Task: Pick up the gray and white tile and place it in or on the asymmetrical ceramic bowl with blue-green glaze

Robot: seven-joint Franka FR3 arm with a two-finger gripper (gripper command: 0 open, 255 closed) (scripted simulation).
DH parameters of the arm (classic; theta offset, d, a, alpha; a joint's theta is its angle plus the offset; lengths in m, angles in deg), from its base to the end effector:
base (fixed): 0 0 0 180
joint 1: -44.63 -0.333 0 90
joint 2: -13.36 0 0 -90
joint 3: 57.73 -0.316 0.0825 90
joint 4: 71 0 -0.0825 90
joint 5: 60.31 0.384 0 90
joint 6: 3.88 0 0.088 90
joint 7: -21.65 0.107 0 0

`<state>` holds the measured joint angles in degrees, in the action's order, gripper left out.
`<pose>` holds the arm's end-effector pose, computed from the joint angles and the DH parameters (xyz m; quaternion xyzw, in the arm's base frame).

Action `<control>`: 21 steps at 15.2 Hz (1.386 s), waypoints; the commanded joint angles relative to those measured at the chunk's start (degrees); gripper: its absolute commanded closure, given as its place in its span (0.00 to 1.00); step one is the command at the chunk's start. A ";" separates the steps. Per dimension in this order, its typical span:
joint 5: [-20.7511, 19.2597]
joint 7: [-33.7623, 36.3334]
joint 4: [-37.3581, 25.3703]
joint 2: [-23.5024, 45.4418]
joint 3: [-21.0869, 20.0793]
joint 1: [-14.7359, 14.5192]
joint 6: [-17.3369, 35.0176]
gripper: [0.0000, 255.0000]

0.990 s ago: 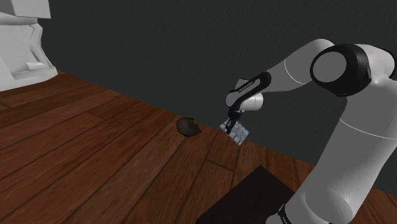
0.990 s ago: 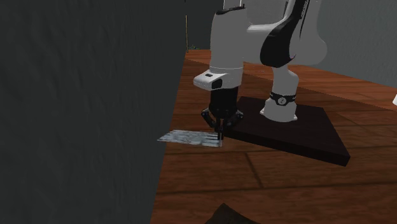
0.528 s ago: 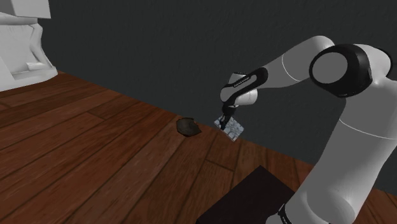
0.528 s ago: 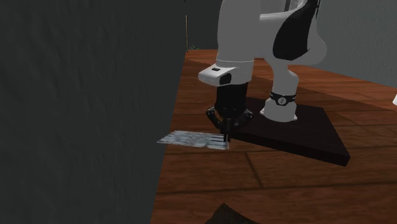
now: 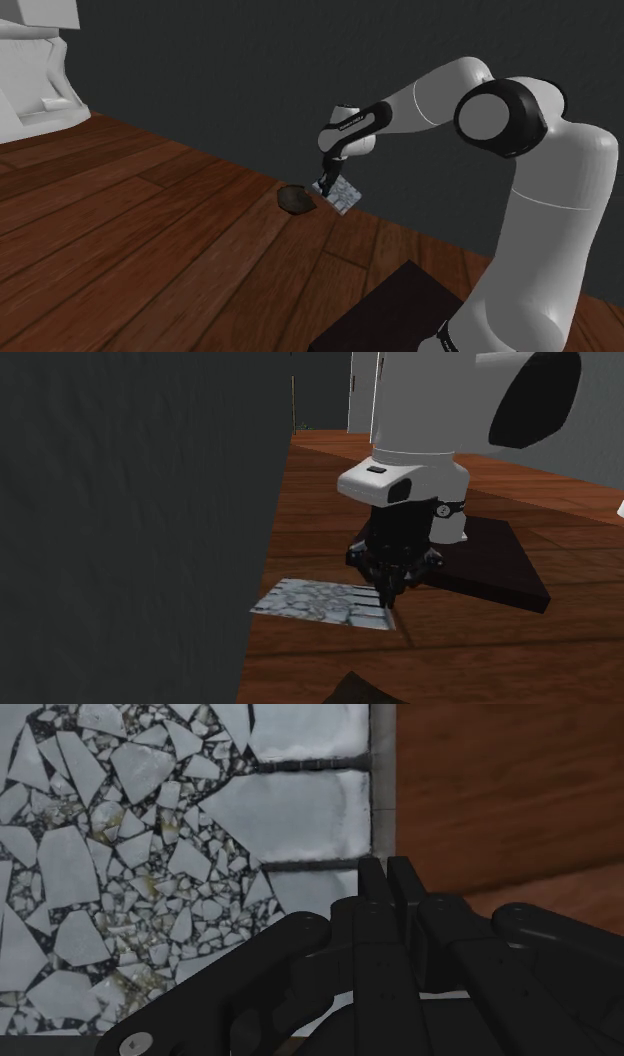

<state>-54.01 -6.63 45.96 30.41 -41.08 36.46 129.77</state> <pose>0.5873 -0.0810 0.3029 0.9900 0.1407 0.0035 0.0034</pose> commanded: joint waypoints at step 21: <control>2.64 9.08 -28.29 21.37 -4.53 -3.60 -7.09 1.00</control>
<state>-51.46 2.50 17.60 51.36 -45.55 32.81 122.15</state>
